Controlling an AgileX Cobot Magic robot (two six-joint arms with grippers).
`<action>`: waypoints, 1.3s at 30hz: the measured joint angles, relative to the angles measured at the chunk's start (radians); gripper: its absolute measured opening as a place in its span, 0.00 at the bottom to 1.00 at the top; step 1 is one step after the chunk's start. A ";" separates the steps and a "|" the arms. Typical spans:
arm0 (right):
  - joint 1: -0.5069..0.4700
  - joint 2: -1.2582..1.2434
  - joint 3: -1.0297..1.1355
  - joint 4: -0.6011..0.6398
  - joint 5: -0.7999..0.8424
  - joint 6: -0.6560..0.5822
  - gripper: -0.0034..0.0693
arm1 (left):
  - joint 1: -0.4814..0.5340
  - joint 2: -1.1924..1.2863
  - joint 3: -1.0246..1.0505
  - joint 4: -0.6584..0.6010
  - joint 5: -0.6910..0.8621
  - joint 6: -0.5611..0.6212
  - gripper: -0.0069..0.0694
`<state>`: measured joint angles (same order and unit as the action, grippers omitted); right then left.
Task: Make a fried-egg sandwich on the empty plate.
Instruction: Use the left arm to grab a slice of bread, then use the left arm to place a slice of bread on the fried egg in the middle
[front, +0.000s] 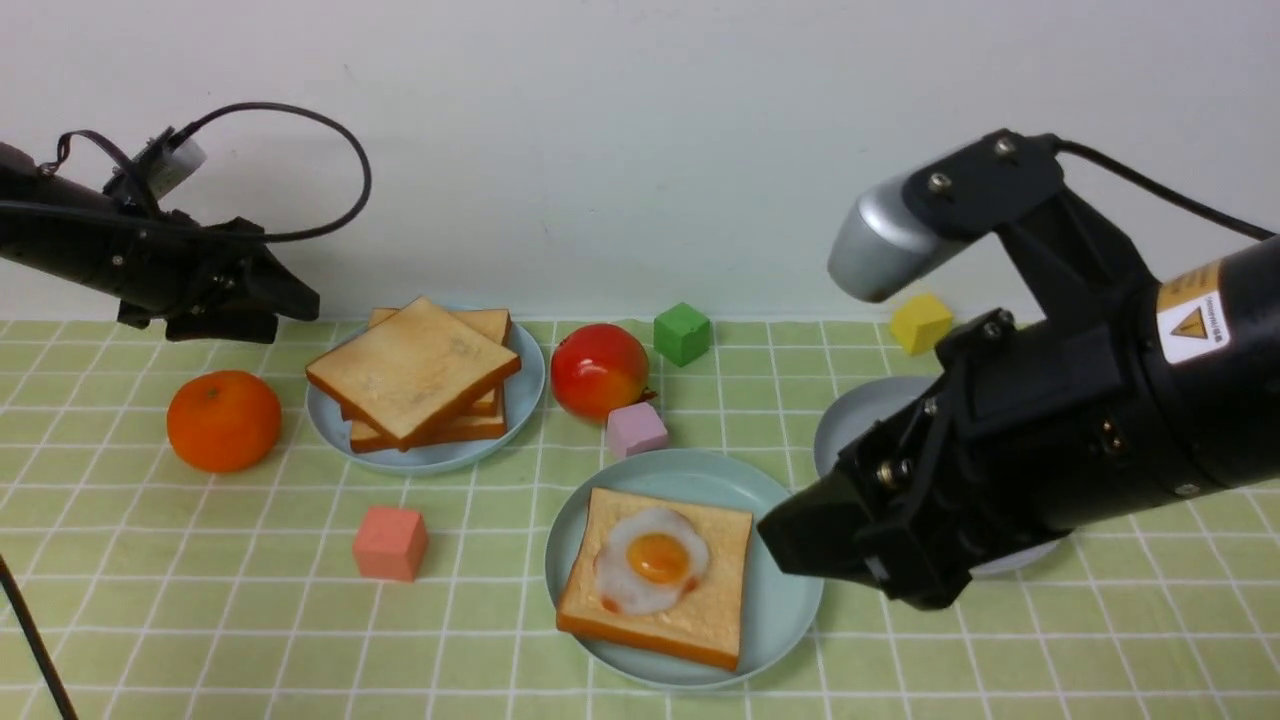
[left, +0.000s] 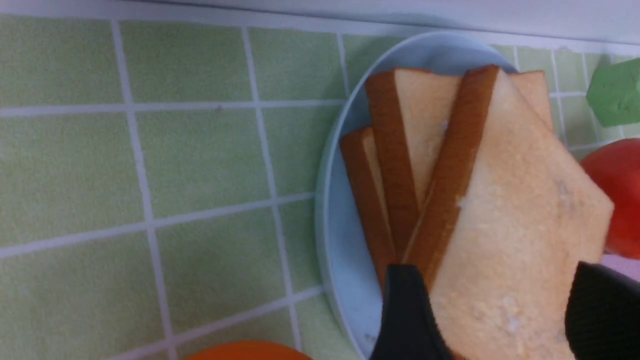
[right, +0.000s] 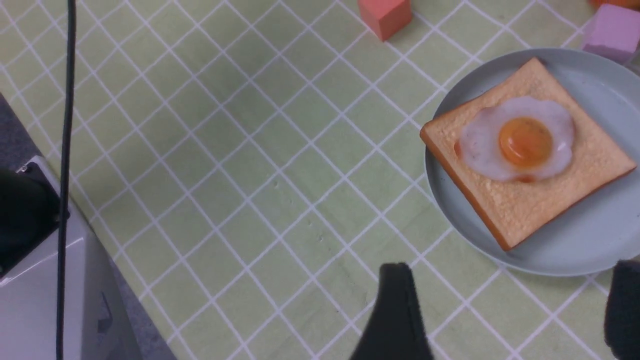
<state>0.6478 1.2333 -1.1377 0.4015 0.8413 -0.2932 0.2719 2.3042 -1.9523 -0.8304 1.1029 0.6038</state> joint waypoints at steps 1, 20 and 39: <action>0.000 0.000 0.000 0.000 -0.002 0.000 0.78 | 0.000 0.012 -0.003 -0.002 0.000 0.006 0.64; 0.000 0.000 0.000 0.003 -0.010 0.000 0.78 | -0.059 0.090 -0.014 -0.029 -0.005 0.014 0.53; 0.000 0.000 0.000 -0.007 -0.010 0.003 0.78 | -0.059 -0.157 -0.009 0.004 0.104 0.010 0.17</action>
<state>0.6478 1.2333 -1.1377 0.3940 0.8310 -0.2902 0.2128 2.1469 -1.9613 -0.8265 1.2065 0.6141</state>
